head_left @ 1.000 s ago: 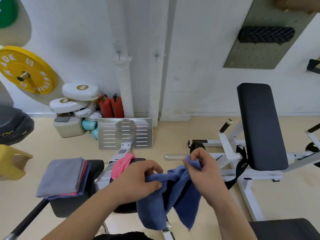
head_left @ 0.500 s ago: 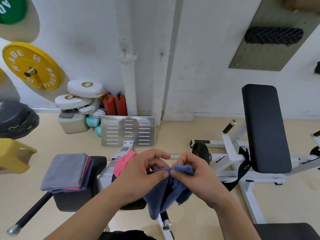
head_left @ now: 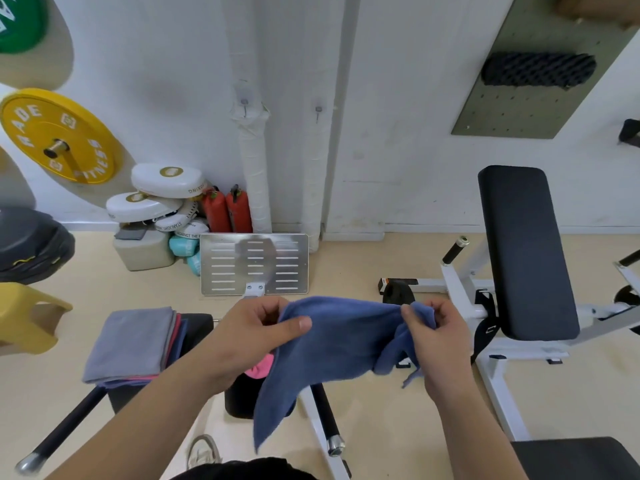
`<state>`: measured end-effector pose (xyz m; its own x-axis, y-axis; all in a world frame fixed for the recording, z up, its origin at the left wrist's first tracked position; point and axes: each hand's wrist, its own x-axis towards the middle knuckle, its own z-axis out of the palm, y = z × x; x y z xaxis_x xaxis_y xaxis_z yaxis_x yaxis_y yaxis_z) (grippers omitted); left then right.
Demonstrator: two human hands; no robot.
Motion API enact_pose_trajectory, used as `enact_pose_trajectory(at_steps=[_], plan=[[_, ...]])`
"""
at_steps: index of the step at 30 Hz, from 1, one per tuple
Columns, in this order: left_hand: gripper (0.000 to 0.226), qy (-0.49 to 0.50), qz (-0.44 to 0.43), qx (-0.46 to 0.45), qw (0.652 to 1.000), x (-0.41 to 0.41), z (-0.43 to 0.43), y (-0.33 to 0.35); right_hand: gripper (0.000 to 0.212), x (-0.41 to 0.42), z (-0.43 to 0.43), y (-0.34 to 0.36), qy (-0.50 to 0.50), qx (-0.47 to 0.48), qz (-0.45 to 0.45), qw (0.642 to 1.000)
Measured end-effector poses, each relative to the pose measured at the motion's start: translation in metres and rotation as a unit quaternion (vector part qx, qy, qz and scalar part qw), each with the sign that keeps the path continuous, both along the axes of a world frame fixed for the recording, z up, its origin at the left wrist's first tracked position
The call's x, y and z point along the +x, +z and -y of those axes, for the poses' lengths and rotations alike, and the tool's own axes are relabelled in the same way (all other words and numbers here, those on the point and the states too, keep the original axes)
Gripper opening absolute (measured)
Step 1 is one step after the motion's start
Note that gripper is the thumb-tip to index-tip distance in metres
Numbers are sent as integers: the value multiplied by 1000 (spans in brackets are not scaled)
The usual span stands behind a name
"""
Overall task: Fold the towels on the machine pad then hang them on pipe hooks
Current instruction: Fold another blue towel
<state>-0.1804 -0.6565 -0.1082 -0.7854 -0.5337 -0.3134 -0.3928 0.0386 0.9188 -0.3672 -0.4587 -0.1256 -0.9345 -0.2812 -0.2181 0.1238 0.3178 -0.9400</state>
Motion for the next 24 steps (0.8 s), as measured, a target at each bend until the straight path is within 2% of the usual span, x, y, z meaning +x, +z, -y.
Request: enact_pose_trajectory(at_steps=[3,5,8,11,14,17,19,24], plan=[[28,71,-34,107,991,-3,-9,-1,13,9,3,2,-23,-33,35,999],[34,113,-14,127,985,-4,-14,-6,15,14,3,8,-21,-75,63,995],[42,97,16,57,994,-11,-29,-8,10,27,9,13,32,-93,85,991],[39,59,30,-17,998,-21,-51,-3,13,48,24,12,103,-66,79,989],[32,34,3,-72,997,-24,-66,-5,21,67,35,13,160,-63,62,983],[28,67,-45,-126,989,-16,-64,-14,28,72,36,14,180,-42,8,983],[20,86,-70,-126,986,-12,-65,-16,28,74,35,12,189,-24,-8,982],[17,87,-101,-161,978,-6,-71,-24,24,76,36,19,164,-91,66,980]])
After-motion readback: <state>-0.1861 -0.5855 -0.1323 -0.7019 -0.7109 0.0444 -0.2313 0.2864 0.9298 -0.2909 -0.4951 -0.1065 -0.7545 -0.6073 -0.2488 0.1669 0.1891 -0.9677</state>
